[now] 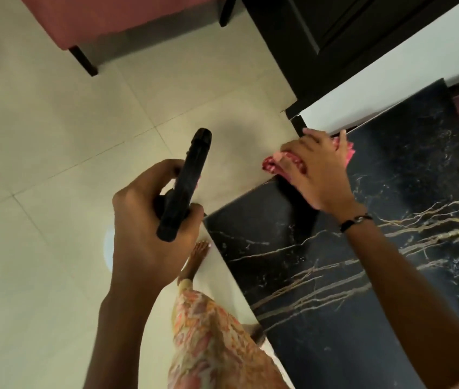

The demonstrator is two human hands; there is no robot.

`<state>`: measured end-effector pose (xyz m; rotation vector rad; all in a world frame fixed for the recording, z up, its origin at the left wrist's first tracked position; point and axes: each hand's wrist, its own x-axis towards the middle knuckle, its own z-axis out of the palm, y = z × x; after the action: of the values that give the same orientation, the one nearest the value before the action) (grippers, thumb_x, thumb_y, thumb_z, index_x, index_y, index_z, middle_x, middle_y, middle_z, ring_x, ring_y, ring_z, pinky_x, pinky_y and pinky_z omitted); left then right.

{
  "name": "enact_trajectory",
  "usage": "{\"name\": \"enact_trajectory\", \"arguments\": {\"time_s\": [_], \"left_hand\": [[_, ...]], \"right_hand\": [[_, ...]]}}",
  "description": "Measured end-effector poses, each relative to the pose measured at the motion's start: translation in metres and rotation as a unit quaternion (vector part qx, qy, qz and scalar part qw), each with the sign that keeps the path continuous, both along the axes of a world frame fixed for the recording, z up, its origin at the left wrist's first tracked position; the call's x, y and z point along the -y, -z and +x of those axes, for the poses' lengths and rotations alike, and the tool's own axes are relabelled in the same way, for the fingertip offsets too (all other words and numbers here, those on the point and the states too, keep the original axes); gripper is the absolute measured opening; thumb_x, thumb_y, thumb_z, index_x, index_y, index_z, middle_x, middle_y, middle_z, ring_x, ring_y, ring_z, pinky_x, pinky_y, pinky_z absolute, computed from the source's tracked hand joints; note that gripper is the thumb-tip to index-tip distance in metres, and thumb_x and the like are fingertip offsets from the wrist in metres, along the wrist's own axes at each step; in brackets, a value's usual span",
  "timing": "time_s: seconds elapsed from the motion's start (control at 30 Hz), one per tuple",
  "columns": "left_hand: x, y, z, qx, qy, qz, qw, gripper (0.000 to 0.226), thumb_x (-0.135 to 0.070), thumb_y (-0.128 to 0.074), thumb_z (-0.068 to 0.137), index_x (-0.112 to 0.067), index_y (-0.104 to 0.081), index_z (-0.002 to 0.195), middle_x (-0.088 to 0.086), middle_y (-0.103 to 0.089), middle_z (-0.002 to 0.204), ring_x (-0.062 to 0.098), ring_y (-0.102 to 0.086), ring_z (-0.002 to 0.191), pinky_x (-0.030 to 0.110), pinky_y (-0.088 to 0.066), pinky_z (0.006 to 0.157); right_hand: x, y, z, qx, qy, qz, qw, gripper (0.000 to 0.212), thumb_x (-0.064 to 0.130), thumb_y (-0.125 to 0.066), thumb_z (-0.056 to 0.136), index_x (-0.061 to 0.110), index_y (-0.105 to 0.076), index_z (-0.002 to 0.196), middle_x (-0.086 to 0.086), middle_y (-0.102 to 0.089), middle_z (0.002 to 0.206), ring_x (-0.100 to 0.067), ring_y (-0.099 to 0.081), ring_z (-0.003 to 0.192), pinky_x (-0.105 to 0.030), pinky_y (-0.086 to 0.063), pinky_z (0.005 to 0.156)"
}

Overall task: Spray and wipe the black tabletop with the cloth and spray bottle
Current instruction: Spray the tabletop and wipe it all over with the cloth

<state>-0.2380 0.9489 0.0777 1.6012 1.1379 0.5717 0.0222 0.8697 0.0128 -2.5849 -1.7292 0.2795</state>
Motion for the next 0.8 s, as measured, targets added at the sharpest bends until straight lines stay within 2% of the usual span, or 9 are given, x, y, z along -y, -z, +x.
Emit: {"name": "enact_trajectory", "arguments": {"time_s": [0.07,0.2,0.3,0.4,0.5,0.57,0.63,0.8], "left_hand": [[0.007,0.005,-0.01,0.003,-0.015,-0.016,1.0,0.029,-0.01,-0.054,0.063,-0.022,-0.062,0.088,0.006,-0.063,0.076,0.023,-0.045,0.046,0.045,-0.044,0.047],[0.024,0.018,-0.027,-0.012,-0.046,-0.048,0.998,0.03,-0.01,-0.055,0.062,-0.028,-0.06,0.086,0.005,-0.063,0.077,0.027,-0.047,0.047,0.05,-0.045,0.047],[0.037,0.023,-0.04,-0.027,-0.066,-0.069,0.995,0.034,-0.01,-0.053,0.06,-0.035,-0.059,0.082,-0.002,-0.062,0.076,0.027,-0.048,0.048,0.051,-0.046,0.047],[0.049,0.023,-0.051,-0.022,-0.084,-0.082,0.993,0.039,-0.007,-0.053,0.061,-0.04,-0.058,0.081,-0.001,-0.061,0.079,0.03,-0.047,0.049,0.051,-0.046,0.047],[0.062,0.021,-0.06,-0.02,-0.09,-0.09,0.992,0.038,-0.007,-0.054,0.06,-0.039,-0.057,0.08,0.0,-0.061,0.079,0.029,-0.047,0.049,0.051,-0.047,0.048],[0.073,0.019,-0.066,-0.013,-0.09,-0.087,0.992,0.037,-0.007,-0.054,0.06,-0.039,-0.057,0.079,-0.006,-0.062,0.081,0.027,-0.048,0.05,0.049,-0.048,0.05],[0.085,0.017,-0.072,-0.005,-0.09,-0.086,0.992,0.037,-0.006,-0.054,0.06,-0.038,-0.056,0.078,-0.01,-0.062,0.082,0.029,-0.048,0.05,0.048,-0.047,0.051],[0.12,0.017,-0.088,0.027,-0.097,-0.086,0.991,0.031,-0.004,-0.054,0.059,-0.028,-0.058,0.078,-0.005,-0.061,0.081,0.04,-0.044,0.052,0.05,-0.044,0.051]], "right_hand": [[0.0,-0.001,-0.007,0.0,0.009,-0.005,1.0,0.06,0.066,-0.023,0.089,0.026,-0.065,0.101,0.004,-0.066,0.109,-0.023,-0.048,0.118,-0.06,-0.011,0.112],[0.0,0.002,-0.067,-0.037,-0.059,-0.005,0.998,0.056,0.063,-0.026,0.089,0.025,-0.064,0.101,0.002,-0.066,0.105,-0.025,-0.053,0.107,-0.059,-0.024,0.106],[0.003,0.004,-0.123,-0.061,-0.107,0.018,0.992,0.053,0.064,-0.029,0.088,0.027,-0.064,0.105,0.004,-0.065,0.105,-0.023,-0.054,0.105,-0.054,-0.021,0.107],[0.007,0.005,-0.144,-0.08,-0.199,0.013,0.977,0.049,0.062,-0.04,0.087,0.028,-0.063,0.113,0.004,-0.064,0.112,-0.023,-0.052,0.11,-0.049,-0.019,0.106],[0.014,0.006,-0.133,-0.053,-0.291,0.002,0.955,0.046,0.056,-0.05,0.087,0.029,-0.058,0.123,0.001,-0.059,0.126,-0.024,-0.043,0.119,-0.052,-0.028,0.103],[0.023,0.005,-0.129,-0.018,-0.318,0.002,0.948,0.044,0.049,-0.057,0.087,0.029,-0.056,0.125,-0.001,-0.056,0.132,-0.026,-0.041,0.122,-0.052,-0.032,0.103],[0.039,0.001,-0.135,0.022,-0.312,0.015,0.95,0.04,0.043,-0.06,0.087,0.028,-0.057,0.125,-0.001,-0.054,0.135,-0.027,-0.041,0.123,-0.051,-0.034,0.103],[0.105,-0.002,-0.156,0.096,-0.259,0.027,0.961,0.037,0.034,-0.055,0.09,0.025,-0.055,0.127,-0.003,-0.052,0.136,-0.027,-0.037,0.121,-0.049,-0.036,0.101]]}}
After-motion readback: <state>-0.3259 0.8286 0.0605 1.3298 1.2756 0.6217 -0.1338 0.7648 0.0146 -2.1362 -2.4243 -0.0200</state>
